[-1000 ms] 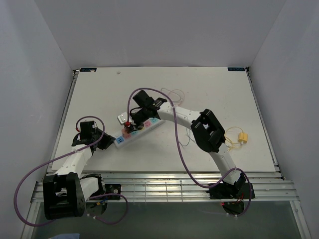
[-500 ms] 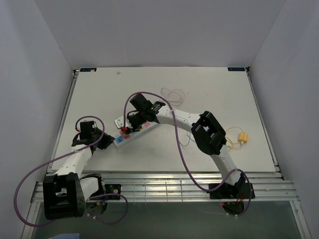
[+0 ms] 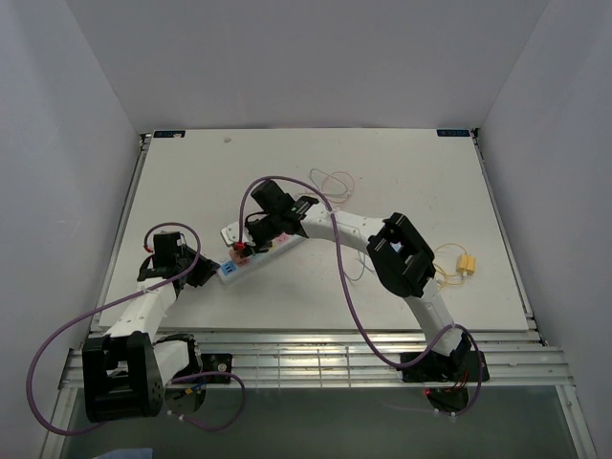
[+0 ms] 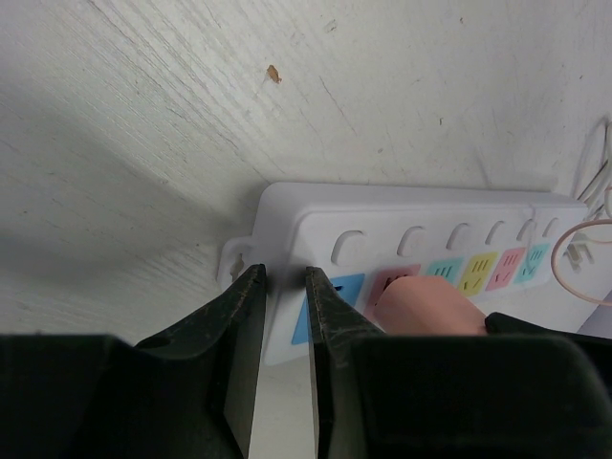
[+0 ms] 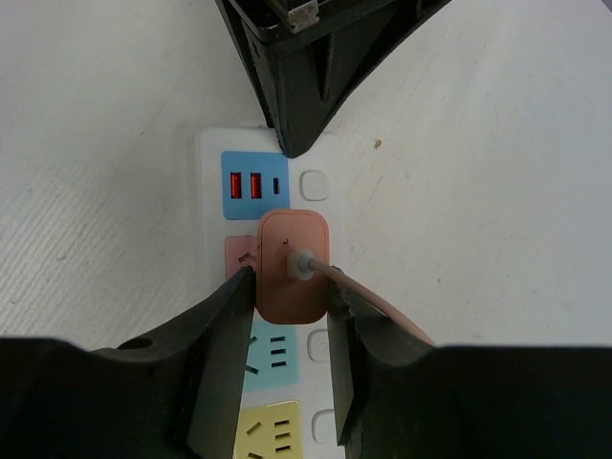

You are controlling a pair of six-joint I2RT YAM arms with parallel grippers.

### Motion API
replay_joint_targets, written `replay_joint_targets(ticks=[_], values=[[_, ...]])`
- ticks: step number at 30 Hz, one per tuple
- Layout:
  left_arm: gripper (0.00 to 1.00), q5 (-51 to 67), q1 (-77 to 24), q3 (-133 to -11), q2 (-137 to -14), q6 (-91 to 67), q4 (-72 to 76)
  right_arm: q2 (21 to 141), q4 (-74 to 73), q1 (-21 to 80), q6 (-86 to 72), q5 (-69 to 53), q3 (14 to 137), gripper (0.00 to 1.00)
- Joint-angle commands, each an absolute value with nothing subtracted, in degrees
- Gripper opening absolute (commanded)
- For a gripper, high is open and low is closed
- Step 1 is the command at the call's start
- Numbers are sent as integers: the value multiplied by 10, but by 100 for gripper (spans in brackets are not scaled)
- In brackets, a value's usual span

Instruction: Insert the plug

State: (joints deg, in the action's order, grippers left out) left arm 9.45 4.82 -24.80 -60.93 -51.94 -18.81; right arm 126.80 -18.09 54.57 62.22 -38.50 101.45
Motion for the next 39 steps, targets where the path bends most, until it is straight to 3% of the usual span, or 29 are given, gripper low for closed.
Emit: replay_joint_targets(ticks=[1,14,24,39], values=[[33,91,47,-240,-617,-508,-230,1329,-258,534,599,-345,981,8],[33,95,47,-241,-624,-508,-223,1327,-274,535,586,-342,971,8],[33,96,47,-240,-621,-507,-223,1348,-265,568,565,-274,995,8],[33,96,47,-240,-615,-507,-225,1343,-259,557,515,-293,963,8]])
